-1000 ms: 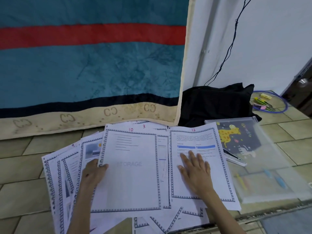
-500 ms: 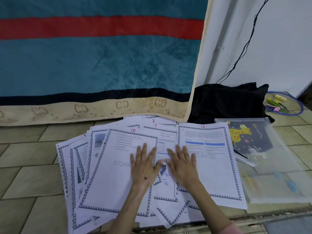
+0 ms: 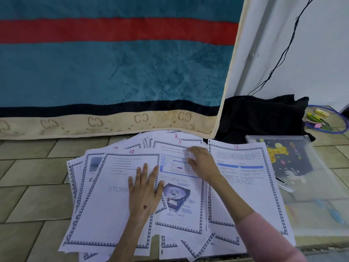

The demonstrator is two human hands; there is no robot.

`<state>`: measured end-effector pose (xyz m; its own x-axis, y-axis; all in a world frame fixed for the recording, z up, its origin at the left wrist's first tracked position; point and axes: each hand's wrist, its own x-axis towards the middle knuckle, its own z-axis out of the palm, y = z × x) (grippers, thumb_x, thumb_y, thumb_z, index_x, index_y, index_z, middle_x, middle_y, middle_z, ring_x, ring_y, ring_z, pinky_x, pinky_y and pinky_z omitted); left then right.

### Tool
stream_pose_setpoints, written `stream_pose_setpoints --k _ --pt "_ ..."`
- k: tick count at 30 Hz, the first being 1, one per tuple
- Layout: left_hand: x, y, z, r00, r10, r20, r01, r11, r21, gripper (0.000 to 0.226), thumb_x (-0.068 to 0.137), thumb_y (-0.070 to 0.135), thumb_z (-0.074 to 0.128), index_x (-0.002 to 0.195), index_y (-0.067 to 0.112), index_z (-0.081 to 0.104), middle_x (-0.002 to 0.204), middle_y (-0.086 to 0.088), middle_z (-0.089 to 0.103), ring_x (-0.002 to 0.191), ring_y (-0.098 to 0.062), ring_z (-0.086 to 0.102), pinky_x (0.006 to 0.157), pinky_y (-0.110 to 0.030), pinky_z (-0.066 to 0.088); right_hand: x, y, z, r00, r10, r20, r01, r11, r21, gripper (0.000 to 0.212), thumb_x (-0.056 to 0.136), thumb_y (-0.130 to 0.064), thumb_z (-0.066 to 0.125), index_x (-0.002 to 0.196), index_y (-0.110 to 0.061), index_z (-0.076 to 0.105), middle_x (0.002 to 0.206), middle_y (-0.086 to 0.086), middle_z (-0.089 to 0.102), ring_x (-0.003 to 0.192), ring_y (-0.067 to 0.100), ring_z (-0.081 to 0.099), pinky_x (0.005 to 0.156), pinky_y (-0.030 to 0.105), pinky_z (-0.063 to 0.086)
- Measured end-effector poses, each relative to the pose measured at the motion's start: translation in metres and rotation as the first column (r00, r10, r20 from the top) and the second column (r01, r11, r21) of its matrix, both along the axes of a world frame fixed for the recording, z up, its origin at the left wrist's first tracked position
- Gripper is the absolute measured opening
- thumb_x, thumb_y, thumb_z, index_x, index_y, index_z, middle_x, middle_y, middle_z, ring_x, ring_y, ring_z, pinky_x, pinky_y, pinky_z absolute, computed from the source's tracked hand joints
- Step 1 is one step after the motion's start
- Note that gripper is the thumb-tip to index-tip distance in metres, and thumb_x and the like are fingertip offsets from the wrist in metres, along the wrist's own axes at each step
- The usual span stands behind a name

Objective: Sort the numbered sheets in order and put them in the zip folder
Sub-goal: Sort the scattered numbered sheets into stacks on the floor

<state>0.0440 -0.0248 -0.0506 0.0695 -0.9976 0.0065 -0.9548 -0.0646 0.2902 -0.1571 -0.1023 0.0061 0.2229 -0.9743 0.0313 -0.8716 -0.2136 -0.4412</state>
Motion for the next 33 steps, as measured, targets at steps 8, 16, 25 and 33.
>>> stream_pose_setpoints --k 8,16,25,33 --pt "0.0 -0.002 0.009 0.999 0.0 -0.034 0.001 1.0 0.028 0.076 0.086 0.068 0.001 0.141 0.03 0.039 0.15 -0.012 0.032 0.139 -0.033 0.027 0.112 -0.052 0.017 -0.015 -0.048 0.012 0.95 -0.019 -0.31 0.082 0.978 0.192 0.074 0.076 -0.063 0.061 0.135 -0.022 0.043 0.133 0.006 0.039 0.129 0.027 0.027 0.107 0.047 0.021" --pt "-0.008 0.0 0.024 0.999 -0.001 0.051 -0.003 0.997 0.081 0.052 0.093 0.051 0.036 0.133 0.022 0.049 0.135 -0.012 0.05 0.125 -0.035 0.044 0.099 -0.062 0.034 -0.049 -0.045 0.027 0.941 -0.237 0.243 0.118 0.9 0.419 0.057 0.078 -0.036 0.074 0.125 -0.011 0.053 0.113 0.001 0.054 0.101 0.021 0.057 0.077 0.029 0.046" --pt "-0.03 -0.001 0.035 0.908 -0.087 -0.41 0.066 0.996 -0.064 0.047 0.087 0.05 0.044 0.118 0.018 0.06 0.123 -0.003 0.05 0.117 -0.026 0.046 0.094 -0.032 0.042 -0.031 0.012 0.051 0.699 -0.473 0.536 0.031 0.769 0.639 0.082 0.085 -0.073 0.007 0.116 -0.023 0.063 0.114 0.002 0.063 0.095 0.019 0.057 0.088 0.034 0.04" --pt "-0.034 -0.006 0.045 0.371 0.079 -0.925 0.029 0.995 0.097 0.061 0.058 0.068 0.062 0.094 0.018 0.065 0.095 0.0 0.07 0.089 -0.01 0.066 0.077 -0.019 0.052 0.017 0.038 0.035 0.465 -0.509 0.725 -0.228 0.722 0.653 0.098 0.078 -0.075 -0.007 0.138 -0.018 0.047 0.145 0.001 0.044 0.134 0.022 0.037 0.113 0.046 0.025"
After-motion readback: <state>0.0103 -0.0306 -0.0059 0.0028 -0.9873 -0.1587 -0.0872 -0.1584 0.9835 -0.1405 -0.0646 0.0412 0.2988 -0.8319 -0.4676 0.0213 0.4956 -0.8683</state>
